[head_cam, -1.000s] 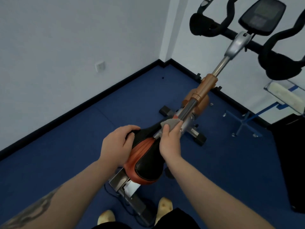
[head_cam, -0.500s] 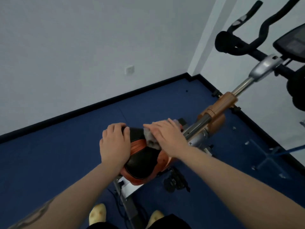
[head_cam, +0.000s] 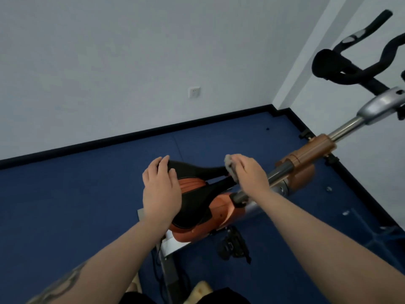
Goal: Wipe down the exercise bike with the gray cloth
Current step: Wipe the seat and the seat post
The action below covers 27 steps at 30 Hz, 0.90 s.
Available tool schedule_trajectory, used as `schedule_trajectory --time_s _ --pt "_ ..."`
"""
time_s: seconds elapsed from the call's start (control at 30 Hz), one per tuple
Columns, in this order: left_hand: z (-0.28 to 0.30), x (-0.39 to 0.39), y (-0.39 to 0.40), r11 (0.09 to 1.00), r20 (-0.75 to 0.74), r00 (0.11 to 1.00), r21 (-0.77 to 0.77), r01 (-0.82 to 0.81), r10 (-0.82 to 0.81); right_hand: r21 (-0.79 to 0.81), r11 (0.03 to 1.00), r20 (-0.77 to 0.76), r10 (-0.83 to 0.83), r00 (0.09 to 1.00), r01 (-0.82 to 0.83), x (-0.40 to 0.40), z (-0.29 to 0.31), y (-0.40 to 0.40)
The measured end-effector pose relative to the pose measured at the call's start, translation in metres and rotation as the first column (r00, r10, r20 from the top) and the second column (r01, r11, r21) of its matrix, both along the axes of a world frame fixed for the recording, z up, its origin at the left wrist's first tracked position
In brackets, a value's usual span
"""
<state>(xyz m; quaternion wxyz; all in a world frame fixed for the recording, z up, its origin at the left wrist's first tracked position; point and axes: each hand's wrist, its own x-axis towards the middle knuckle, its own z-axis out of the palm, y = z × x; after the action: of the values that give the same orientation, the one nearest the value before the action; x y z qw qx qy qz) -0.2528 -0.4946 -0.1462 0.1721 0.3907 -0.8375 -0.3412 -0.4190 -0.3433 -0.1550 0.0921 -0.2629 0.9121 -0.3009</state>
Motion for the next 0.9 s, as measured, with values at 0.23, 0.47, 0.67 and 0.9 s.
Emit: schedule_trajectory --time_s 0.23,0.47,0.67,0.9 --pt "-0.002 0.002 -0.002 1.0 -0.061 0.998 0.018 -0.019 0.02 0.183 0.96 -0.343 0.266 0.901 -0.214 0.037 0.0 -0.018" --pt "-0.01 0.025 0.008 0.973 -0.164 0.985 0.23 -0.006 0.045 0.336 0.941 -0.066 0.054 0.996 -0.029 -0.002 0.013 -0.018" --pt "-0.011 0.037 0.01 0.932 -0.246 0.969 0.358 0.06 0.033 0.351 0.877 -0.25 0.425 0.87 -0.328 0.048 0.011 -0.08" --pt "-0.009 0.042 0.005 0.788 -0.107 0.994 0.615 0.046 0.026 0.596 0.705 0.054 0.443 0.895 -0.385 0.015 0.021 -0.095"
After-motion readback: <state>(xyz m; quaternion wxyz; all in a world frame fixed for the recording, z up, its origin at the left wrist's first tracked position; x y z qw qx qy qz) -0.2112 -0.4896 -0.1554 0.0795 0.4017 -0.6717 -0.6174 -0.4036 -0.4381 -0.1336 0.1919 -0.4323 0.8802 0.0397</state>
